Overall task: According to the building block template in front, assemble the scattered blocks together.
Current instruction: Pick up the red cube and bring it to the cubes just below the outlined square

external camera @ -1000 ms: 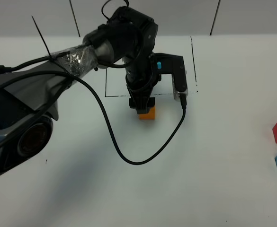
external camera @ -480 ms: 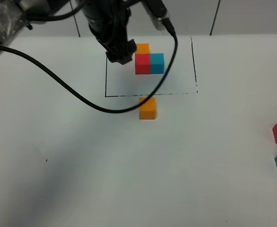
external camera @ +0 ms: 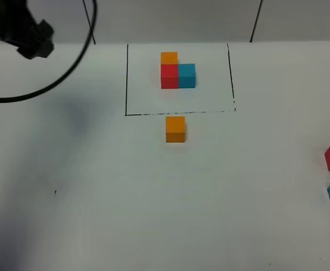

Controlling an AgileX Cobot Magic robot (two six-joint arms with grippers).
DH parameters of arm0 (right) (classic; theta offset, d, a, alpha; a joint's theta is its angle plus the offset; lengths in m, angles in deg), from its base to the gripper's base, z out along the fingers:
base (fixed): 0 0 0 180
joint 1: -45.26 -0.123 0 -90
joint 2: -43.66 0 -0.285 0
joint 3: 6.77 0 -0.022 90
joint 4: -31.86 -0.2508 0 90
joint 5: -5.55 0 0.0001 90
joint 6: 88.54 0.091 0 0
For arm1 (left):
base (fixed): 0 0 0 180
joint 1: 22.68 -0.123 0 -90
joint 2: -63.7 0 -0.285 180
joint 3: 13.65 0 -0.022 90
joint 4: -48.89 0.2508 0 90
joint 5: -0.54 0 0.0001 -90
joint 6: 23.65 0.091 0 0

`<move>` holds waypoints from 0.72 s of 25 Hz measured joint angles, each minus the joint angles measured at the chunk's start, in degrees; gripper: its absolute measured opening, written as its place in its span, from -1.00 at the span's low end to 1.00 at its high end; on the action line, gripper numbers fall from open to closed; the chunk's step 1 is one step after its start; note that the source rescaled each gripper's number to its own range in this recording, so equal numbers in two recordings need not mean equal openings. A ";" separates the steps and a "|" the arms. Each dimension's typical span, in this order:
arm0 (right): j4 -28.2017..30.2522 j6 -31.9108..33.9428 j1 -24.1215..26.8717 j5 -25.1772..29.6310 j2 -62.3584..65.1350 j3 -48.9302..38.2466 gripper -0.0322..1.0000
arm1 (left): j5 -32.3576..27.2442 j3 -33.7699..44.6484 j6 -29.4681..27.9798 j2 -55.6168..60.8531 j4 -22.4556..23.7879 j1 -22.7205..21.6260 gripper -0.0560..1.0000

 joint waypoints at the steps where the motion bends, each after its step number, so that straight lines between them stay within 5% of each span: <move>1: 0.00 0.00 0.00 0.00 0.00 0.00 0.81 | 1.00 2.60 -1.03 3.36 0.13 -1.22 0.62; 13: 0.00 0.00 0.00 0.00 0.00 0.00 0.81 | -3.93 30.48 -22.48 40.13 10.04 -2.88 0.62; 18: 0.00 0.00 0.00 0.00 0.00 0.00 0.81 | -5.20 37.82 -26.46 55.11 8.38 -2.88 0.62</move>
